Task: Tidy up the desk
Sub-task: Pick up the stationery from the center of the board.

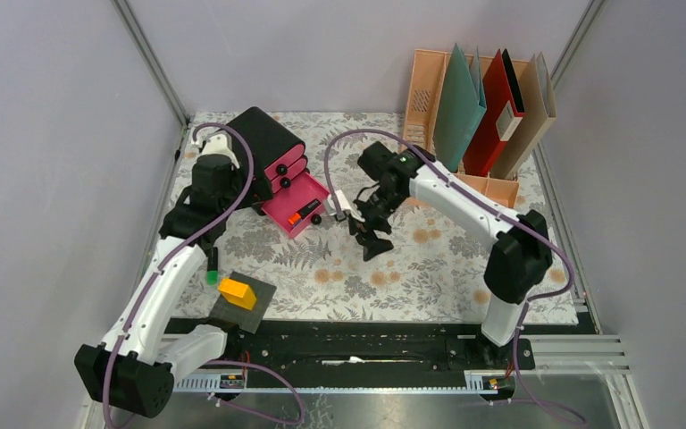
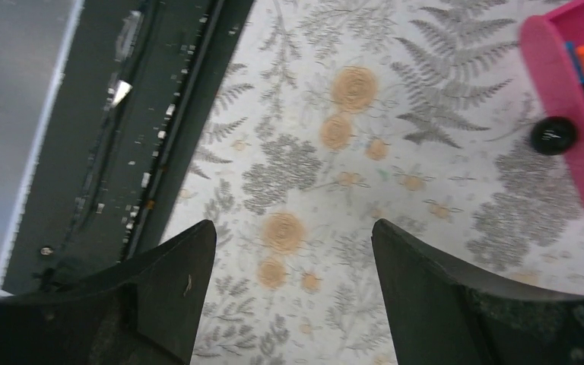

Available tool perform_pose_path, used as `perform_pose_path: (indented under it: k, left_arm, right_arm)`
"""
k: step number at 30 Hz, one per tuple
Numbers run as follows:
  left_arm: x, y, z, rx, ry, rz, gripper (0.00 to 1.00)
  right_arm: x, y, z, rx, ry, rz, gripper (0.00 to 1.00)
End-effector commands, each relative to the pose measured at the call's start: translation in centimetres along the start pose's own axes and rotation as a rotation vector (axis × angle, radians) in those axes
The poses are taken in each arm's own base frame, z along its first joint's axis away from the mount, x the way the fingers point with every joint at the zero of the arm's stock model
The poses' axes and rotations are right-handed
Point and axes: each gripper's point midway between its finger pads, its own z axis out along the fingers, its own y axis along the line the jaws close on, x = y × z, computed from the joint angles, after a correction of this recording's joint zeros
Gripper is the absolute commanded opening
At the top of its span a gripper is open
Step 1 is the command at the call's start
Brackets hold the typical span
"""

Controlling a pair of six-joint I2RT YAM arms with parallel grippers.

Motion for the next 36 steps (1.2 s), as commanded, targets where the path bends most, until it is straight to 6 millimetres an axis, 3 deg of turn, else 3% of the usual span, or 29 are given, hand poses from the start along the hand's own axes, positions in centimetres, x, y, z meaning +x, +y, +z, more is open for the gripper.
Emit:
perform_pose_path:
  k: [1,9,13,17,20,28,33,36]
  left_arm:
    - [-3.8,-0.1,-2.1,-0.002,-0.135,-0.042,0.99]
    - [-4.9,0.9,-3.8,-0.031,-0.217,-0.032,0.99]
    - [-4.9,2.2,-4.1,-0.082,-0.244,0.009,0.99]
    - [-3.7,4.6,-4.4,-0.192,-0.221,0.059,0.99]
    - [-1.4,7.3,-4.3,-0.314,-0.173,0.048,0.99]
    - [5.5,12.8,-0.6,-0.394,0.055,-0.139,0.99]
    - [7.6,17.9,0.0,-0.586,0.097,-0.281,0.98]
    - [9.3,19.9,0.3,-0.691,0.17,-0.344,0.97]
  right_arm:
    - [0.4,-2.3,-1.5,0.052,0.135,-0.034,0.82]
    - [-2.4,-3.0,1.8,0.069,0.157,-0.132,0.83]
    - [-5.2,-3.7,3.5,0.135,0.126,-0.189,0.86]
    - [-7.6,-3.7,5.5,0.16,0.096,-0.152,0.86]
    - [-7.8,-3.0,6.0,0.151,0.09,-0.107,0.87]
    - [-6.6,-2.7,3.4,0.232,0.136,-0.092,0.97]
    - [-5.5,-3.0,1.2,0.23,0.138,-0.002,0.97]
    - [-5.0,-3.3,0.2,0.222,0.16,0.032,0.97]
